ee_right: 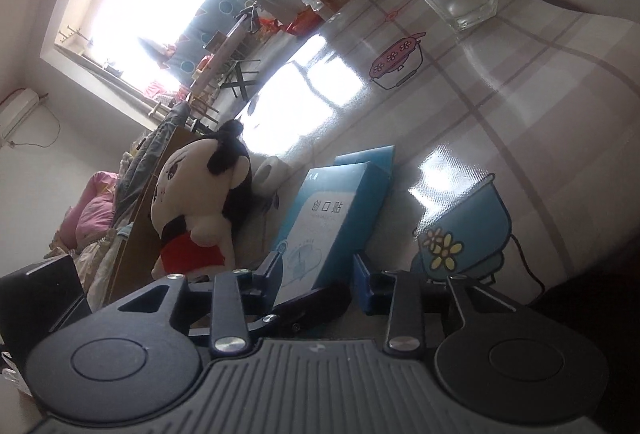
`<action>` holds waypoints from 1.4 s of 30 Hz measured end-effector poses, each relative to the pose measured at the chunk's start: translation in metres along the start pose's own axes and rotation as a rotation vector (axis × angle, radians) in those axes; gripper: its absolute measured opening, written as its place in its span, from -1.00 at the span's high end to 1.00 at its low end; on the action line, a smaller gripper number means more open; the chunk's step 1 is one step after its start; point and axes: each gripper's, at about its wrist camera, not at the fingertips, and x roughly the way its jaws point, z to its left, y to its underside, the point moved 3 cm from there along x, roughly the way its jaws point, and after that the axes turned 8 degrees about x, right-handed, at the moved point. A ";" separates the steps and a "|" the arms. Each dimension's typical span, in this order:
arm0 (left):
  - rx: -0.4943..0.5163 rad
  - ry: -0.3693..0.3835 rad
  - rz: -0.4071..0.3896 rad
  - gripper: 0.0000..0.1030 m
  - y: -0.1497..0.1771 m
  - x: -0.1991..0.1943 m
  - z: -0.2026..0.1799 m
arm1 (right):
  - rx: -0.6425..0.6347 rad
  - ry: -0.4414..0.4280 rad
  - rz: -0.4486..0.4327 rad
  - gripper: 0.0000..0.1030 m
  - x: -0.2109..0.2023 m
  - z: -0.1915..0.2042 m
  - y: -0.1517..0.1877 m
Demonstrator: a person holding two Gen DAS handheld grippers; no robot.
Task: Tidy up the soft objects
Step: 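Lift the blue bandage box off the table with the left gripper, then carry the bandage box over the cardboard box and open the left gripper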
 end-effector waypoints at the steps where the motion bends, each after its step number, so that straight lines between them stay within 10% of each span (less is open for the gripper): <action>1: 0.002 -0.004 -0.010 -0.38 0.000 -0.002 0.000 | 0.002 -0.003 -0.004 0.22 0.000 0.000 0.001; 17: 0.008 -0.134 -0.297 -0.38 -0.004 -0.128 0.012 | -0.254 -0.149 -0.091 0.21 -0.052 0.125 0.017; 25: -0.135 -0.444 -0.434 -0.39 0.004 -0.231 0.091 | -0.516 -0.391 0.066 0.21 0.003 0.265 0.036; 32: -0.256 -0.597 -0.345 -0.39 0.026 -0.245 0.178 | -0.608 -0.383 0.303 0.21 0.104 0.340 0.065; 42: -0.358 -0.382 -0.057 -0.40 0.056 -0.184 0.255 | -0.638 -0.103 0.592 0.17 0.196 0.325 0.084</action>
